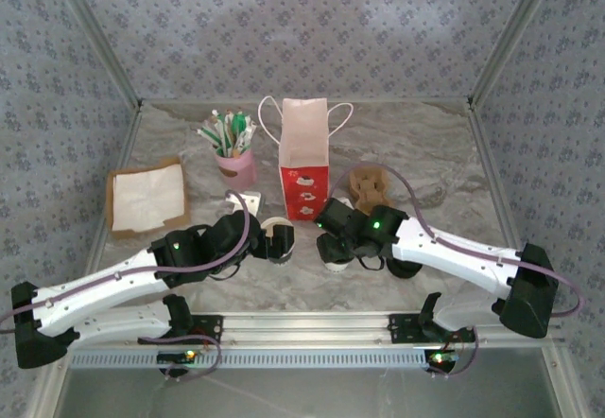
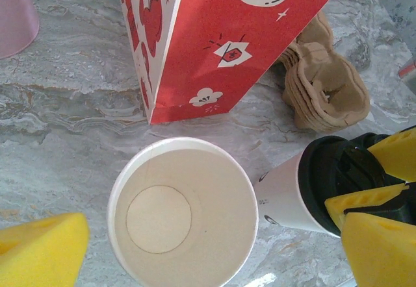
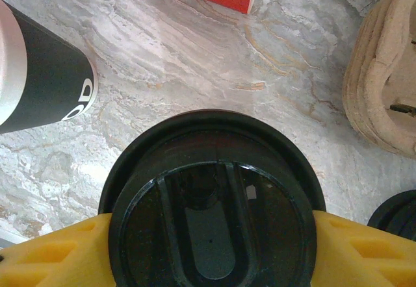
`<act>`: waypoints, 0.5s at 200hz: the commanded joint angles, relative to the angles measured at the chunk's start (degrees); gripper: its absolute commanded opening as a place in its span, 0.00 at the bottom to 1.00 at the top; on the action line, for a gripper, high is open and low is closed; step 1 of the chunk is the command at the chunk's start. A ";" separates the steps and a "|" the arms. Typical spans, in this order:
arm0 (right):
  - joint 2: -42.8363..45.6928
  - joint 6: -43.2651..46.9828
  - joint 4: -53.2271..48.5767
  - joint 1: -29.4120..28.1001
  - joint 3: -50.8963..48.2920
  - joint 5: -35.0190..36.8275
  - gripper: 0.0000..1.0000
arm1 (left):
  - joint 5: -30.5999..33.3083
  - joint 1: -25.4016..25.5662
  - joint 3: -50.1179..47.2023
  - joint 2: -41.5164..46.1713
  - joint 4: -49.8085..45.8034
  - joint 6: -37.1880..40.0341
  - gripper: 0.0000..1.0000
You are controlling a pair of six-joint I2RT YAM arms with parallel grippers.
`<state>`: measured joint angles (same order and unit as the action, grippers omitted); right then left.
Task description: Pack the takeout coffee
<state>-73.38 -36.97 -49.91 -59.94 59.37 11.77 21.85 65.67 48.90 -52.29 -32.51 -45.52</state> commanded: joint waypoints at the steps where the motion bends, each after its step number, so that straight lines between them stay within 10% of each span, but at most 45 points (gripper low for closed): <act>1: -0.58 0.41 -0.74 -0.38 -0.66 0.01 0.69 | -0.29 -0.23 -0.11 -0.40 1.51 0.53 1.00; 100: -1.83 2.26 -2.06 -0.70 -0.03 0.90 0.69 | -0.56 -0.37 -0.17 -0.85 1.84 0.78 0.99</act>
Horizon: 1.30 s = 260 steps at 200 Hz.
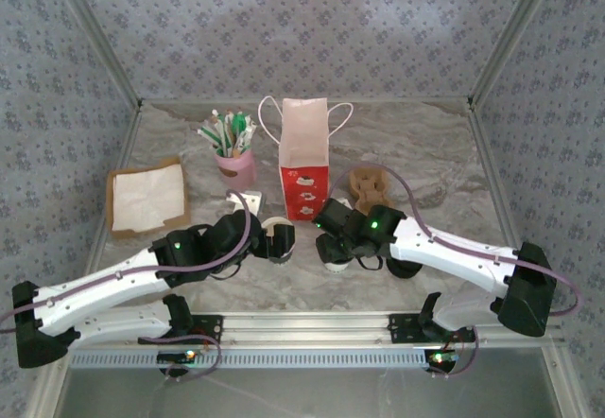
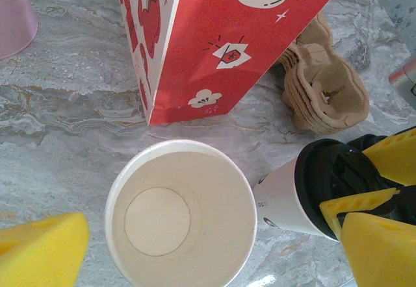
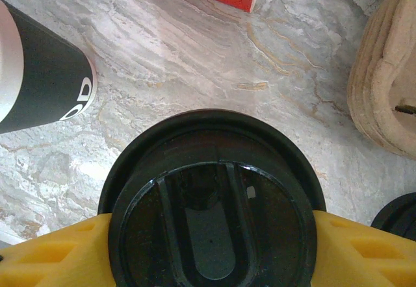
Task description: Pack the takeout coffee
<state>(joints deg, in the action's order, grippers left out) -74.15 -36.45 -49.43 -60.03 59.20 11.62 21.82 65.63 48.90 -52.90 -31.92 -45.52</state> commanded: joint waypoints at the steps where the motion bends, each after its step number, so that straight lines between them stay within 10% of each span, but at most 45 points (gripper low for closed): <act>1: -1.07 1.77 -2.57 -0.66 0.18 1.09 0.69 | -0.55 -0.32 -0.19 -0.25 1.29 0.78 0.99; 260: 2.80 2.32 -2.18 -1.80 1.29 1.18 0.68 | -2.40 -0.41 -0.23 -1.05 2.48 1.24 1.00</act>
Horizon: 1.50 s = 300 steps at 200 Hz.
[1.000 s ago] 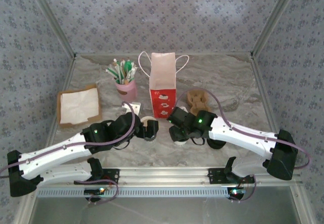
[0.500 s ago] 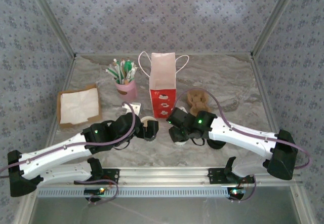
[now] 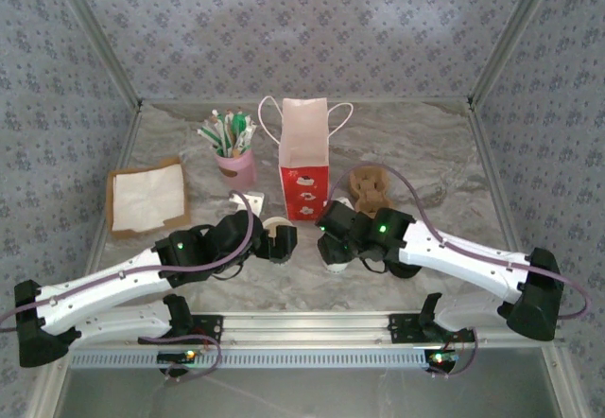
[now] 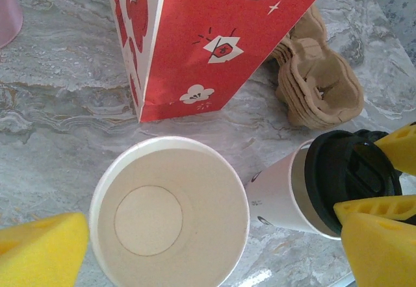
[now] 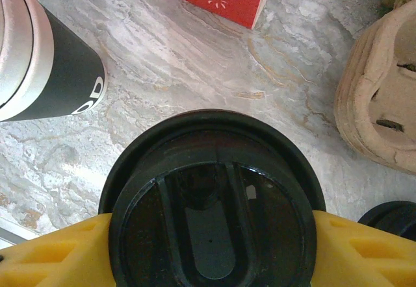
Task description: Pack the takeout coffee
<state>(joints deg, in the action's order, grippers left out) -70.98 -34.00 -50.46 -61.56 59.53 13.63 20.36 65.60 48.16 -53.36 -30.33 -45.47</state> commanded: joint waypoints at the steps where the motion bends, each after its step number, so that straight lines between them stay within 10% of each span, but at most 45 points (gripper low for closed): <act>1: -0.42 -0.11 -1.14 -0.25 0.91 -0.86 0.68 | -0.94 -0.43 0.48 -0.60 0.88 1.19 1.00; 300: -2.75 -0.17 -1.15 1.67 0.64 -2.33 0.68 | -1.50 -0.40 1.32 -1.91 1.25 1.84 0.99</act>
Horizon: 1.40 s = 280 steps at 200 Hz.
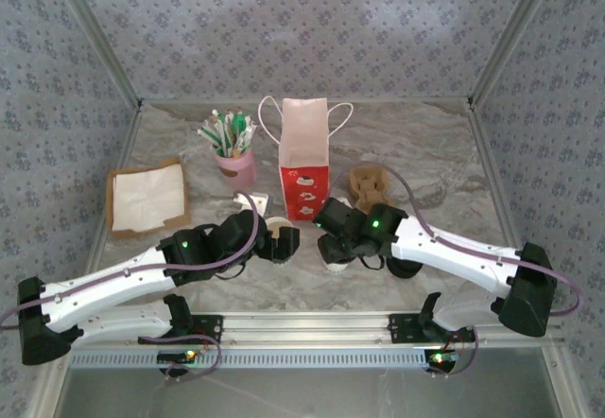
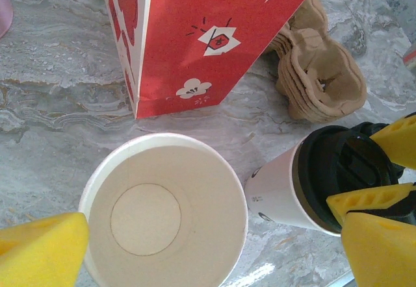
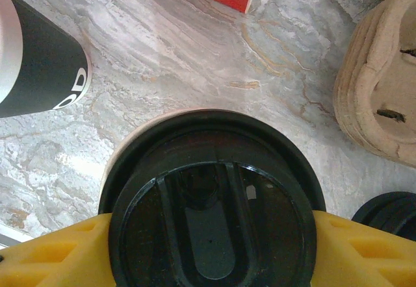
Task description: Pack the takeout coffee
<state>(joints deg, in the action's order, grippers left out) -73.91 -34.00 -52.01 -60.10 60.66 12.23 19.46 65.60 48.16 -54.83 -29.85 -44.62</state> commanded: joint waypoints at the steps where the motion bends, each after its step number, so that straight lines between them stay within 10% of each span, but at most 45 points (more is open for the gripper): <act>1: 0.17 -0.14 0.45 0.27 -0.48 -0.96 0.68 | -0.59 -0.40 1.32 -0.45 0.76 0.96 0.99; 280: -0.71 -0.38 0.22 0.77 0.16 -0.81 0.68 | -1.57 -0.65 1.85 -3.01 1.89 1.69 1.00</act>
<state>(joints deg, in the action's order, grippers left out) -75.09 -34.02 -52.99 -59.48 61.63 12.10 18.59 65.23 48.16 -57.65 -29.41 -43.99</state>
